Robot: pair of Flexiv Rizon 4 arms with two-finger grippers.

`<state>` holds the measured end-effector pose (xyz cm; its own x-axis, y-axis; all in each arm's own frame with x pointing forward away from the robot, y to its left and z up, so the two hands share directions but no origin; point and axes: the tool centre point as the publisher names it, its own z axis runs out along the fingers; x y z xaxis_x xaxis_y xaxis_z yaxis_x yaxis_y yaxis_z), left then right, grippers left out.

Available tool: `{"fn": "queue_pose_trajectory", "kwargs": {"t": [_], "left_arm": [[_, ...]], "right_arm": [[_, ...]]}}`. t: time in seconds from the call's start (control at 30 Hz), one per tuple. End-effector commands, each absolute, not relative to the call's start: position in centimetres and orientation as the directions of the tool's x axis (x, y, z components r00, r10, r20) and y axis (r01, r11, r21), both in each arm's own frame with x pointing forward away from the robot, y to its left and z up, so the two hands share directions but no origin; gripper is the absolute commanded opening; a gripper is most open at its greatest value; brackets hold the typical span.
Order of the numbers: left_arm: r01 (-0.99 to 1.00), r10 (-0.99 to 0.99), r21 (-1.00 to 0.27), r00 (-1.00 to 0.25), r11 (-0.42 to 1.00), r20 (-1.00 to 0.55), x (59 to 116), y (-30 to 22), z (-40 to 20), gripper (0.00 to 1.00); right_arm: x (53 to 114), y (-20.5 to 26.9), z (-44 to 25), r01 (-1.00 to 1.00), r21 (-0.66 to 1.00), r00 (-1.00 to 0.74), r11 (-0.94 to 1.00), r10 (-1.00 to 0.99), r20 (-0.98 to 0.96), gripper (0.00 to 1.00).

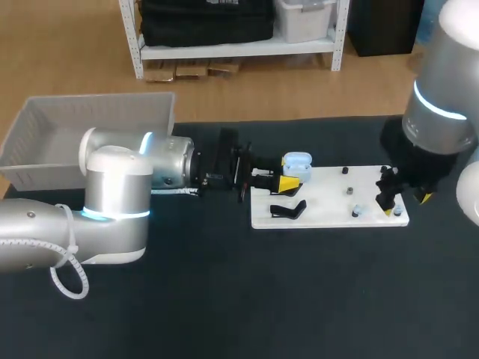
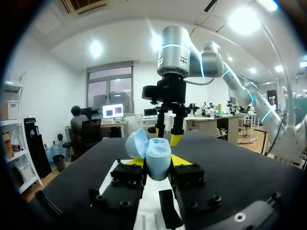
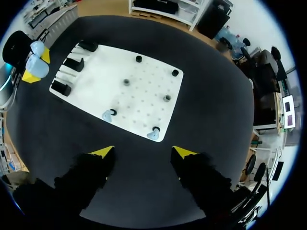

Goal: Pick up each earbud case from the left stands, insert the matching earbuds, close the lid, and place the case in the box.

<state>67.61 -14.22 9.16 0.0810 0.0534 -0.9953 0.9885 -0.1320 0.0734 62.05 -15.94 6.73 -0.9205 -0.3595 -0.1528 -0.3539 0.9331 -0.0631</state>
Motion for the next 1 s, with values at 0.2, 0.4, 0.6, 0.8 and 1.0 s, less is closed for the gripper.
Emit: {"fn": "queue_pose_trajectory", "kwargs": {"t": [0.2,0.4,0.6,0.8,1.0], "left_arm": [[0.989,0.049,0.077,0.084,-0.129,-0.995,67.6,-14.2,9.0,0.00],[0.989,0.049,0.077,0.084,-0.129,-0.995,67.6,-14.2,9.0,0.00],[0.989,0.049,0.077,0.084,-0.129,-0.995,67.6,-14.2,9.0,0.00],[0.989,0.049,0.077,0.084,-0.129,-0.995,67.6,-14.2,9.0,0.00],[0.989,0.049,0.077,0.084,-0.129,-0.995,67.6,-14.2,9.0,0.00]], "right_arm": [[62.3,-15.8,5.1,-0.388,-0.089,-0.914,0.917,-0.396,-0.092,0.71],[63.1,-16.0,4.6,-0.385,-0.105,-0.916,0.917,-0.393,-0.080,0.69],[63.7,-16.3,4.0,-0.363,-0.102,-0.924,0.926,-0.372,-0.086,0.58],[64.0,-16.6,3.3,-0.346,-0.100,-0.931,0.933,-0.354,-0.084,0.46],[64.2,-16.9,3.0,-0.334,-0.101,-0.935,0.937,-0.342,-0.090,0.41]]}}
